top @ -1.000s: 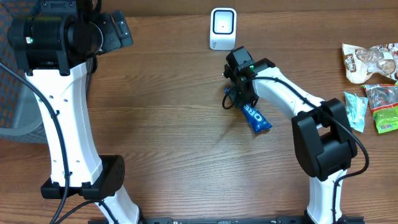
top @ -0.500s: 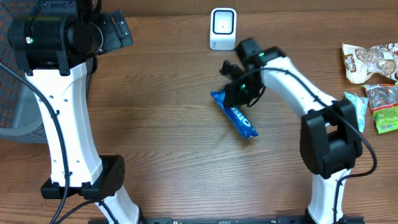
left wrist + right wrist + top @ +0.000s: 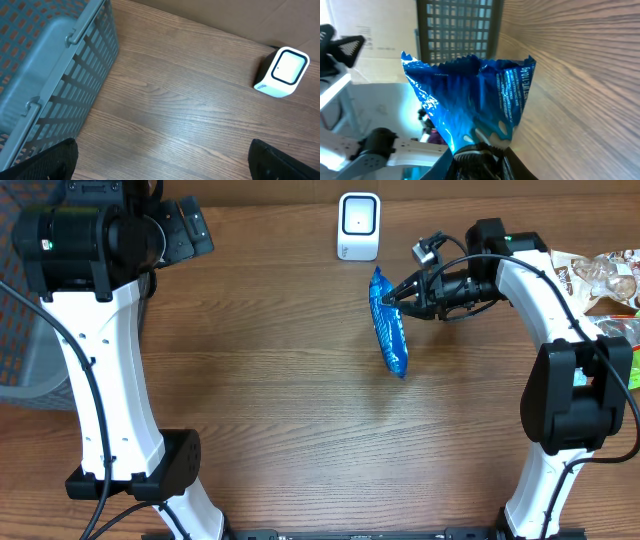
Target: Scan the item barcode
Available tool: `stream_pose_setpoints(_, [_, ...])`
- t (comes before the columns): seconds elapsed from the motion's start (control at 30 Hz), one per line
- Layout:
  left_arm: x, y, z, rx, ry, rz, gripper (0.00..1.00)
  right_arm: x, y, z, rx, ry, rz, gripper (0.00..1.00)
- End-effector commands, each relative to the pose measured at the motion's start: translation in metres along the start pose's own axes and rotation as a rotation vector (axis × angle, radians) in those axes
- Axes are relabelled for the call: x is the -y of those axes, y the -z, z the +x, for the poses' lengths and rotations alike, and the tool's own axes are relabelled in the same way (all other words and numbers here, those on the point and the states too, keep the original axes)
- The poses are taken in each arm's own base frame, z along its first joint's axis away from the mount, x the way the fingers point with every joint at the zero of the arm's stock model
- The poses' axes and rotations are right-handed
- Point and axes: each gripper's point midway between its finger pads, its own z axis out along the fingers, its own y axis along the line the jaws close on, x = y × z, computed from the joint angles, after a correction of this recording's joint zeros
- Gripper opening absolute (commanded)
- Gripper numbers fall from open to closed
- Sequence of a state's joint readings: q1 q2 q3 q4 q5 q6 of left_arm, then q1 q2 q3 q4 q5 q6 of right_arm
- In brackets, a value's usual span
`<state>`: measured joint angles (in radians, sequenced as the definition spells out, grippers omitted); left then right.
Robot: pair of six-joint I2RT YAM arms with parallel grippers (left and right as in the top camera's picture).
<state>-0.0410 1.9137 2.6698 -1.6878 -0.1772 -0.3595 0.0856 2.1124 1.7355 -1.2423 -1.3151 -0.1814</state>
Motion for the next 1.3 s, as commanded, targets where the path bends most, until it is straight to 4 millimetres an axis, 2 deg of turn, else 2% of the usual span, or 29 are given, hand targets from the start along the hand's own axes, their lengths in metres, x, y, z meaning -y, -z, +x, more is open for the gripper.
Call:
stream_pose_setpoints(0.0, [-0.003,0.002,-0.001,0.008,-0.006,-0.012,1.00,-0.024,-0.002,-0.002,0.004,-0.002,-0.069,0.22])
stream_pose_setpoints(0.17, [-0.003,0.002,-0.001,0.008,-0.006,-0.012,1.00,-0.002,-0.015,0.001,-0.010,-0.075,-0.050,0.13])
stream_pose_setpoints(0.3, [-0.003,0.002,-0.001,0.008,-0.006,-0.012,1.00,0.014,-0.029,0.007,-0.022,-0.108,-0.092,0.13])
stream_pose_setpoints(0.43, [-0.003,0.002,-0.001,0.008,-0.006,-0.012,1.00,0.008,-0.044,0.020,-0.065,-0.047,-0.223,0.33])
stream_pose_setpoints(0.57, [-0.003,0.002,-0.001,0.008,-0.006,-0.012,1.00,0.014,-0.050,0.026,-0.076,-0.045,-0.219,0.40])
stream_pose_setpoints(0.63, [-0.003,0.002,-0.001,0.008,-0.006,-0.012,1.00,0.027,-0.050,0.023,-0.059,-0.057,-0.142,0.40])
stream_pose_setpoints(0.77, [-0.003,0.002,-0.001,0.008,-0.006,-0.012,1.00,0.071,-0.050,0.016,-0.008,-0.112,0.122,0.40])
stream_pose_setpoints(0.93, [-0.003,0.002,-0.001,0.008,-0.006,-0.012,1.00,0.090,-0.058,0.024,-0.045,-0.104,0.346,0.41])
stream_pose_setpoints(1.1, [-0.003,0.002,-0.001,0.008,-0.006,-0.012,0.99,0.124,-0.050,0.050,-0.131,-0.122,0.668,0.43])
stream_pose_setpoints(1.27, [-0.003,0.002,-0.001,0.008,-0.006,-0.012,1.00,0.137,-0.048,0.077,-0.176,-0.232,0.706,0.47])
